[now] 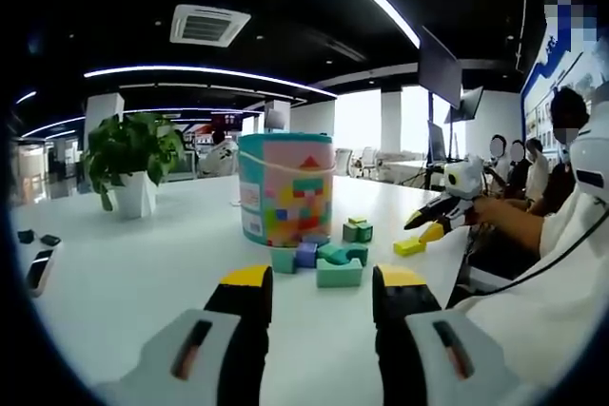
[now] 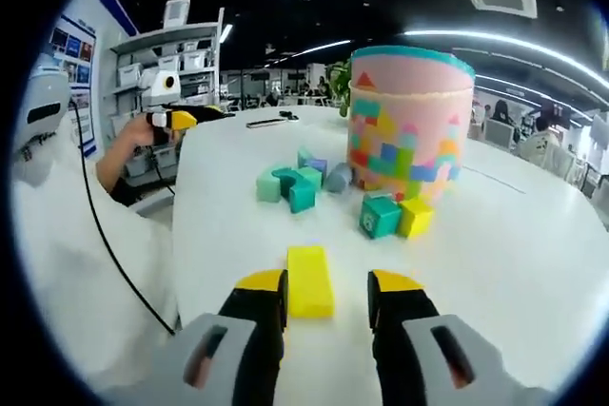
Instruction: Arrange the toys in the designated storage area by placing each visible toy with the group until no toy remains scattered across the table.
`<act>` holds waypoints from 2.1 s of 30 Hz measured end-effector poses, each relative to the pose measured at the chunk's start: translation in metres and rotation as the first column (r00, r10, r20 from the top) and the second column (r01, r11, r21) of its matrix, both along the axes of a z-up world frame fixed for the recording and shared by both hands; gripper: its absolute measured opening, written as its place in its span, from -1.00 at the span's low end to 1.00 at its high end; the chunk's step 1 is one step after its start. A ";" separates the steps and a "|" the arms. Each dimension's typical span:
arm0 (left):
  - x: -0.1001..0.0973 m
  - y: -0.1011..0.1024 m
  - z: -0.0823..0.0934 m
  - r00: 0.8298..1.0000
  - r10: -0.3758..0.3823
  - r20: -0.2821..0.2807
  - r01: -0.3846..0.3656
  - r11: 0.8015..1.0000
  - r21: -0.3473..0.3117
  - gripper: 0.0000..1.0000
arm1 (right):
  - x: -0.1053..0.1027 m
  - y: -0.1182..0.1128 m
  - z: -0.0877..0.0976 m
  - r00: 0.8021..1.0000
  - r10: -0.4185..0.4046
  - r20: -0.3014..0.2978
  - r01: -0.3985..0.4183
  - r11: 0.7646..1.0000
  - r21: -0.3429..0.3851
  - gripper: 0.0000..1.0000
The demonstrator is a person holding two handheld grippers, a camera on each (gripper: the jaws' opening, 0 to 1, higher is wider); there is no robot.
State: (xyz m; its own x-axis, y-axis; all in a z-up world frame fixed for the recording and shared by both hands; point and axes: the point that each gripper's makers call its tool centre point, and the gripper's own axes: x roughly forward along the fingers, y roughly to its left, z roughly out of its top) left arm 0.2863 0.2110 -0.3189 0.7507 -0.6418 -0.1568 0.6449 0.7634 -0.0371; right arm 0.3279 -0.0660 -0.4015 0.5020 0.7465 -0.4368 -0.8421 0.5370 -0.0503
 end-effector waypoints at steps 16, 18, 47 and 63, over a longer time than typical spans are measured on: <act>0.000 0.000 0.000 1.000 0.000 0.001 0.000 1.000 0.004 -0.14 | -0.017 0.005 -0.016 0.998 0.047 -0.032 -0.048 0.997 -0.054 -0.44; 0.000 0.000 0.000 1.000 0.000 0.000 0.000 1.000 0.004 -0.14 | -0.018 0.006 -0.017 0.998 0.044 -0.038 -0.046 0.998 -0.050 -0.49; 0.000 -0.001 -0.002 1.000 -0.003 -0.003 0.003 1.000 0.001 -0.14 | 0.011 0.014 0.044 0.997 -0.068 -0.043 0.072 0.992 0.108 -0.61; 0.000 -0.001 -0.003 1.000 -0.004 -0.008 0.004 1.000 -0.003 -0.14 | 0.026 0.027 0.116 1.000 -0.028 -0.002 0.028 0.988 0.154 -0.60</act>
State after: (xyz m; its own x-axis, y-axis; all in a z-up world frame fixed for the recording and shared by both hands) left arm 0.2864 0.2098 -0.3220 0.7468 -0.6453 -0.1610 0.6477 0.7606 -0.0442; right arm 0.3539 -0.0391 -0.2855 0.5241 0.7903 -0.3175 -0.8265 0.5619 0.0343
